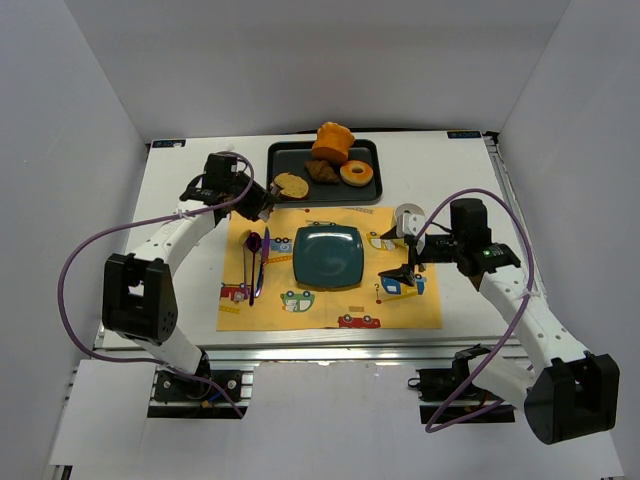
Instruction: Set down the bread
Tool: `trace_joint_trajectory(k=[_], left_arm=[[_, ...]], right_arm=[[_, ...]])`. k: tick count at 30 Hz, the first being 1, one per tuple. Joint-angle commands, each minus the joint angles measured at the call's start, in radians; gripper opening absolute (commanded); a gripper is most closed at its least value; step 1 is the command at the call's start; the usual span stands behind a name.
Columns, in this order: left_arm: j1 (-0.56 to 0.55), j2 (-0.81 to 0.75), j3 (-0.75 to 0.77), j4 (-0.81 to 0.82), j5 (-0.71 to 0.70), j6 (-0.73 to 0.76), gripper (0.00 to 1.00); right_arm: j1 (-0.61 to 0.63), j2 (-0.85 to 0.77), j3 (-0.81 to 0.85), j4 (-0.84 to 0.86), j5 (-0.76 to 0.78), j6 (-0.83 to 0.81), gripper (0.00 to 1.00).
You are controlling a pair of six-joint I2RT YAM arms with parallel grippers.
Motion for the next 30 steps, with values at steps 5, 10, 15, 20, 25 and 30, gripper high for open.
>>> trace_joint_trajectory(k=[5, 10, 15, 20, 25, 30], left_arm=[[0.004, -0.015, 0.012, 0.037, 0.024, -0.03, 0.45], [0.004, 0.002, 0.007, 0.038, 0.024, -0.036, 0.46], [0.004, 0.017, 0.003, 0.047, 0.022, -0.039, 0.46], [0.005, 0.04, 0.0, 0.07, 0.024, -0.047, 0.46], [0.007, 0.065, -0.005, 0.096, 0.022, -0.052, 0.47], [0.008, 0.071, -0.006, 0.101, 0.024, -0.058, 0.47]], right_arm=[[-0.008, -0.02, -0.018, 0.028, -0.025, 0.008, 0.89], [-0.011, -0.022, -0.021, 0.028, -0.022, 0.008, 0.89], [-0.016, -0.019, -0.02, 0.031, -0.024, 0.009, 0.89], [-0.018, -0.019, -0.018, 0.025, -0.022, 0.005, 0.89], [-0.022, -0.02, -0.017, 0.018, -0.02, -0.001, 0.89], [-0.025, -0.017, -0.015, 0.018, -0.022, -0.003, 0.89]])
